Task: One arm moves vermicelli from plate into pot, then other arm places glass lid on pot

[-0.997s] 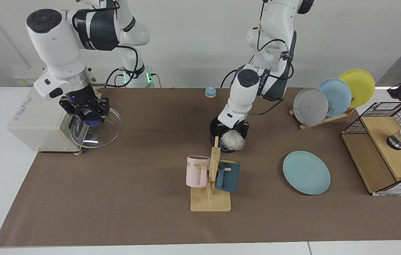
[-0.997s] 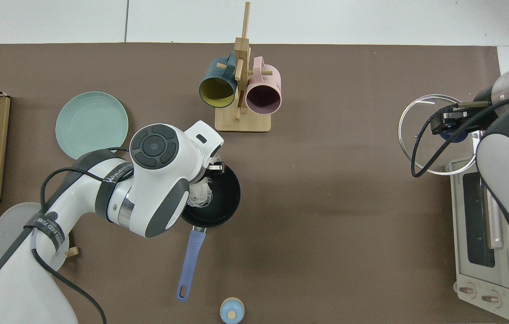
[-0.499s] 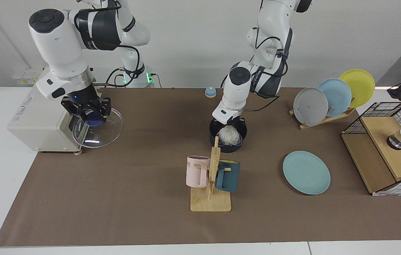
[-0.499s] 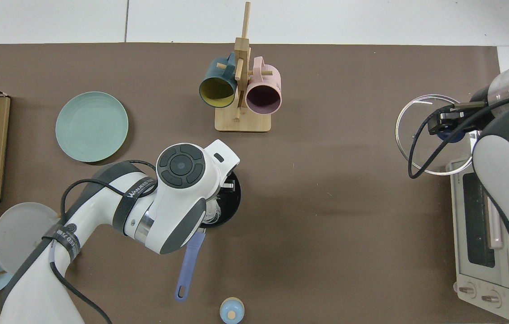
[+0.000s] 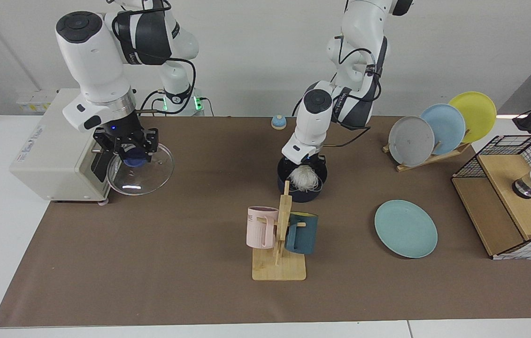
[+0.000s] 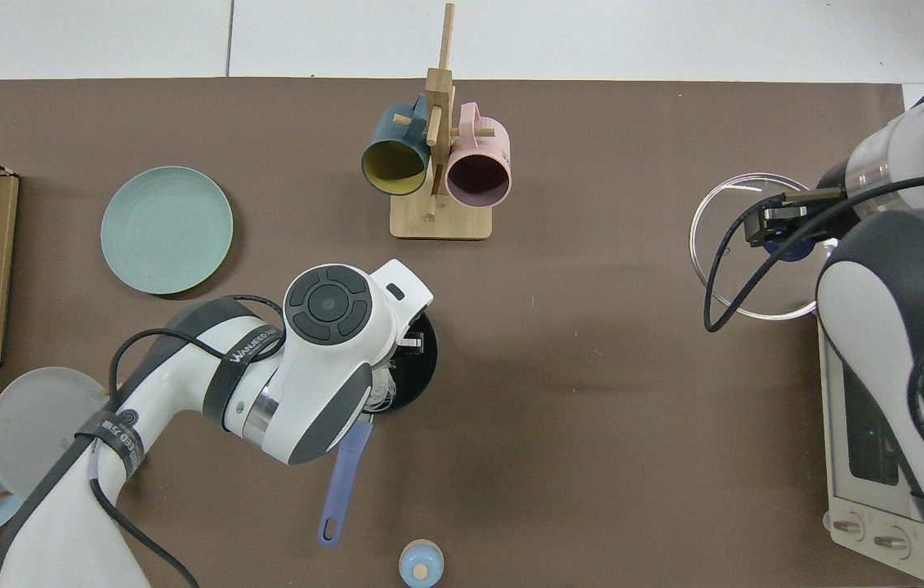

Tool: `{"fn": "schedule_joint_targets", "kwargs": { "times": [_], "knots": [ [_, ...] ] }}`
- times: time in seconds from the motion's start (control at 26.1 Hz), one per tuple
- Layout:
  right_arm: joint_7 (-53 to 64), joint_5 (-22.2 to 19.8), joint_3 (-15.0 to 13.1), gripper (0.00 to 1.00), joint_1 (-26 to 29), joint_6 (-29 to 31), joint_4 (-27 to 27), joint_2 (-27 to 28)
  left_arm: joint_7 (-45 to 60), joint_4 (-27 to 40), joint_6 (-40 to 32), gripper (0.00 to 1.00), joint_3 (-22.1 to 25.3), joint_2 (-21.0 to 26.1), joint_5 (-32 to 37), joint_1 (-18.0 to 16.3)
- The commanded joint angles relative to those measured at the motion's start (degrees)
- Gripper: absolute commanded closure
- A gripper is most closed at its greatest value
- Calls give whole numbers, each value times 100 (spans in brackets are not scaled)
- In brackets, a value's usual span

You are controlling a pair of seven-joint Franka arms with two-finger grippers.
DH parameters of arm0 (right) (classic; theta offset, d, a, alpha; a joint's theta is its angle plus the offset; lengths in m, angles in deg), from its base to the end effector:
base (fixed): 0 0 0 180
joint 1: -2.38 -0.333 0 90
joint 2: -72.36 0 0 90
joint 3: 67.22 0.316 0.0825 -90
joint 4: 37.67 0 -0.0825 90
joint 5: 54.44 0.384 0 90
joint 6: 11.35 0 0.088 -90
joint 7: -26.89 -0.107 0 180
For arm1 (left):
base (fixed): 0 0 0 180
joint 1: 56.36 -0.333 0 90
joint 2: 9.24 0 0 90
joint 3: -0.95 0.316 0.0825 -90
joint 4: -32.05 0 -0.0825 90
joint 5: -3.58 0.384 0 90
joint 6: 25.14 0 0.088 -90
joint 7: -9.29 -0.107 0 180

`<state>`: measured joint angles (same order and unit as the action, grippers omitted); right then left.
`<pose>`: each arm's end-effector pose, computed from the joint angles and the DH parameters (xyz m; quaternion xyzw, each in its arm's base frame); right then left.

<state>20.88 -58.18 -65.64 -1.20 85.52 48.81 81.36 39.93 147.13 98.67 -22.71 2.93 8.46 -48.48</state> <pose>0.6098 0.0476 0.5730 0.9995 -0.0041 0.0150 0.0290 0.5030 -0.2968 0.3556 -0.9993 0.0290 0.0212 0.0040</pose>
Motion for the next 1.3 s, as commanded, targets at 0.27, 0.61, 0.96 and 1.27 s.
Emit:
{"fn": "schedule_joint_targets", "kwargs": {
  "times": [0.27,0.61,0.96,1.27],
  "knots": [
    [-682,-39,9,100,-388,-54,71,-126,-93,-38,-243,0,45,-233,-31,-24],
    [-1173,-48,9,100,-915,-37,53,-91,-970,-960,-1184,0,300,-260,4,-305],
    [-2114,-57,17,100,-1627,130,18,50,-2343,-1487,-1272,0,1741,-304,-250,-305],
    [-2896,-39,9,100,-2304,385,-254,436,-2843,-1980,-1518,0,2435,-374,-259,-323]
  ]
}}
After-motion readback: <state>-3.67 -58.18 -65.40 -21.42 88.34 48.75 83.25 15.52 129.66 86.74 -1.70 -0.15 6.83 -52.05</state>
